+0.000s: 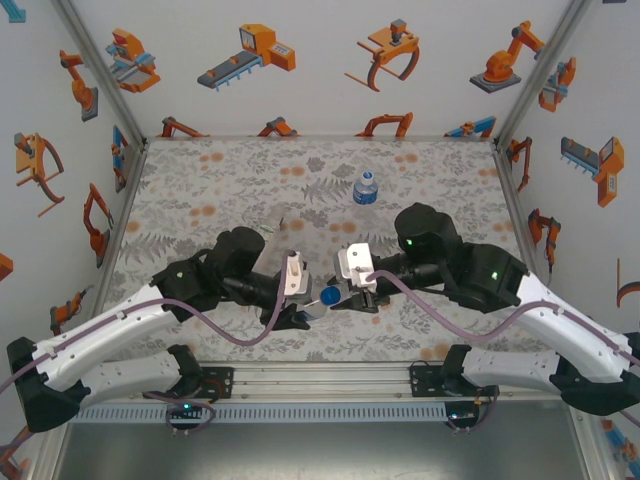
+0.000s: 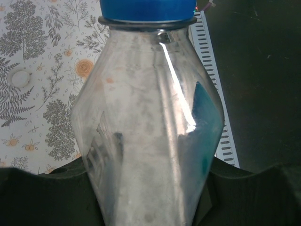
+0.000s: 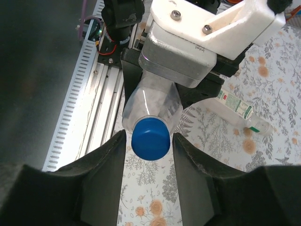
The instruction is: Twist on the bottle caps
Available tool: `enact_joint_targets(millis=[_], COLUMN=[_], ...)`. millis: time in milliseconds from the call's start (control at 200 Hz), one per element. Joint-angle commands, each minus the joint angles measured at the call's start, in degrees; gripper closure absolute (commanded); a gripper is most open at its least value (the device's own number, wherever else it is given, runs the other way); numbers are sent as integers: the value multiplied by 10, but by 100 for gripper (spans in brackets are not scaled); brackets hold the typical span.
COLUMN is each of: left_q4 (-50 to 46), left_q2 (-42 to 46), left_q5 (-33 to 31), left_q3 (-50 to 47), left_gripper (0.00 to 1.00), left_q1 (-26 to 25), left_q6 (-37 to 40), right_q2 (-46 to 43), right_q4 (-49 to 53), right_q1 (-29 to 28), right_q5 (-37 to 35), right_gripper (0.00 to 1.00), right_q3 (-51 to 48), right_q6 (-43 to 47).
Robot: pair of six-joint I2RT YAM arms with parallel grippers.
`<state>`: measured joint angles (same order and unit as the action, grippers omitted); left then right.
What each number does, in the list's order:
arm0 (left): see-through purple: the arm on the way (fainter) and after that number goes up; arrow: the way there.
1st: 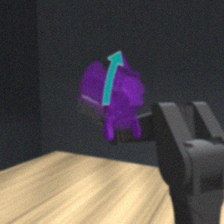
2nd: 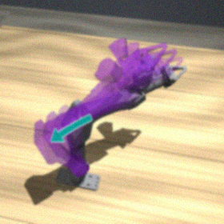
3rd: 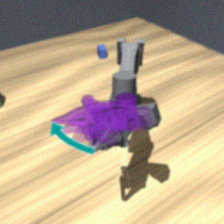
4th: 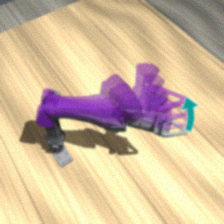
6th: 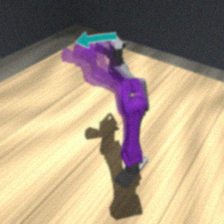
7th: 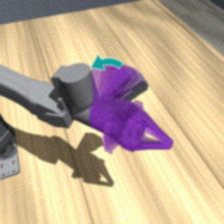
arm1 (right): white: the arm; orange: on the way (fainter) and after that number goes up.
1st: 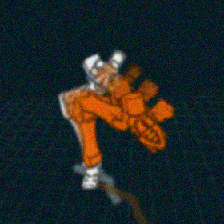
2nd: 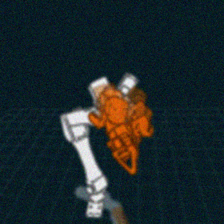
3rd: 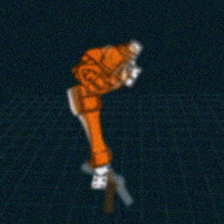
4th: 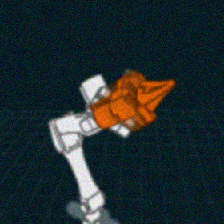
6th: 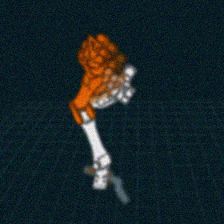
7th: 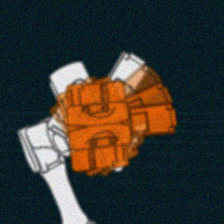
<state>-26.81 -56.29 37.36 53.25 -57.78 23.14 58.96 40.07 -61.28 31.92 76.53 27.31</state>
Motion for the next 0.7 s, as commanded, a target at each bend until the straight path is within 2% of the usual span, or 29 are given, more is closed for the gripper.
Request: enact_joint_targets(millis=[0, 235, 315, 401, 476, 611, 696], left_q4=[-1, -1, 1, 5, 7, 17, 28], left_q2=[9, 9, 9, 6, 2, -7, -13], left_q5=[15, 15, 13, 9, -4, -43, -71], left_q3=[16, 18, 16, 15, 15, 13, 12], left_gripper=[100, 100, 100, 100, 100, 100, 100], left_q1=[-3, -3, -3, -3, -3, -3, -3], left_q6=[-2, -5, -4, -3, -2, 0, 2], right_q2=[-5, -4, -7, -12, -16, -9, -9], right_q4=[-6, -11, -16, -26, -48, -54, -60], right_q1=[1, 1, 1, 1, 0, 1, 1], right_q5=[2, 2, 0, -12, -52, -192, -229], right_gripper=[56, 64, 71, 84, 100, 100, 100], right_q3=[-10, -14, -18, -21, -28, -29, -40], right_q6=[12, 5, -3, -37, -120, -361, -499])
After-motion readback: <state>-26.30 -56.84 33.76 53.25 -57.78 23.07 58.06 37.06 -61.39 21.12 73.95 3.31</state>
